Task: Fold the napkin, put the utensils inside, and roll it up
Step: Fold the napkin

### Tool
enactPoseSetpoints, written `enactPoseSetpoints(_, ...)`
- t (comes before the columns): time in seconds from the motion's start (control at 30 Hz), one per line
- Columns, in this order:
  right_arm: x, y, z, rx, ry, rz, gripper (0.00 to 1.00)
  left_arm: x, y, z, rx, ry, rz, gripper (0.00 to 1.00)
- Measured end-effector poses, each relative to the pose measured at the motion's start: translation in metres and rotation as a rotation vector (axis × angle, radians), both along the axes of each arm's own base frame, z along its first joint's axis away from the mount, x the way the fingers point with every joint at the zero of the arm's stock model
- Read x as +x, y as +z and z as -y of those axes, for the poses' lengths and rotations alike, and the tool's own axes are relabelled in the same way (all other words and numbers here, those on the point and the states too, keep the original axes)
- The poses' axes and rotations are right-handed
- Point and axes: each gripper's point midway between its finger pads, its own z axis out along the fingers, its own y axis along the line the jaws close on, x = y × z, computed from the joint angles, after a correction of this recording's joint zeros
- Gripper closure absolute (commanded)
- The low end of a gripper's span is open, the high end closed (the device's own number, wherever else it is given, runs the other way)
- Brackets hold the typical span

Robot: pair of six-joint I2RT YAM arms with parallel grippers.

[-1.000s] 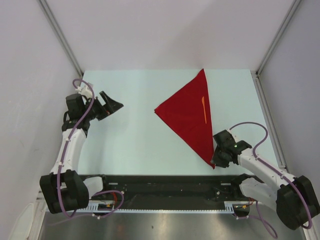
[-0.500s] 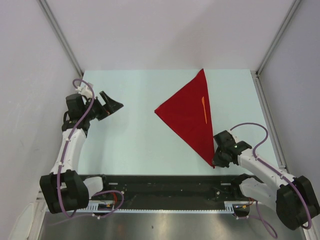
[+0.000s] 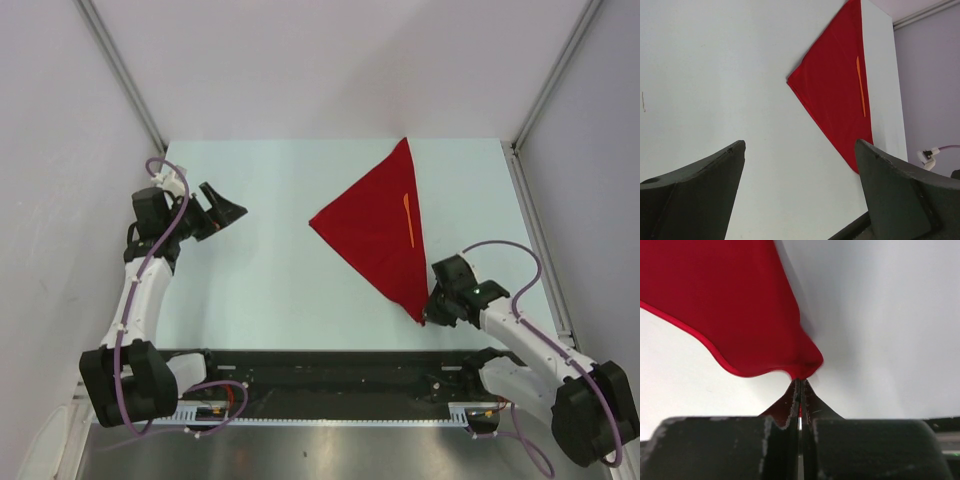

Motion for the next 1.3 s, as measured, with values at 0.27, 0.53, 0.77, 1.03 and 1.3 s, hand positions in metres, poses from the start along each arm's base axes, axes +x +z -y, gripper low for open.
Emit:
enactPoseSetpoints(0.27, 0.079, 0.042, 0.000, 0.073, -0.052, 0.142, 1.00, 0.000, 0.000, 0.000, 0.000, -0.001, 0.002, 0.05)
enactPoseSetpoints(0.53, 0.178, 0.069, 0.000, 0.137, -0.067, 0.289, 1.00, 0.001, 0.001, 0.000, 0.000, -0.001, 0.005, 0.05)
enactPoseSetpoints(0.77, 0.257, 0.068, 0.001, 0.179, -0.074, 0.350, 1.00, 0.001, 0.001, 0.000, 0.000, -0.001, 0.006, 0.05)
enactPoseSetpoints(1.03, 0.311, 0.068, 0.001, 0.217, -0.066, 0.400, 1.00, 0.001, 0.001, 0.000, 0.001, -0.001, 0.006, 0.05)
enactPoseSetpoints(1.3, 0.342, 0.063, -0.001, 0.227, -0.045, 0.413, 1.00, 0.001, 0.001, 0.000, 0.000, -0.001, 0.005, 0.05)
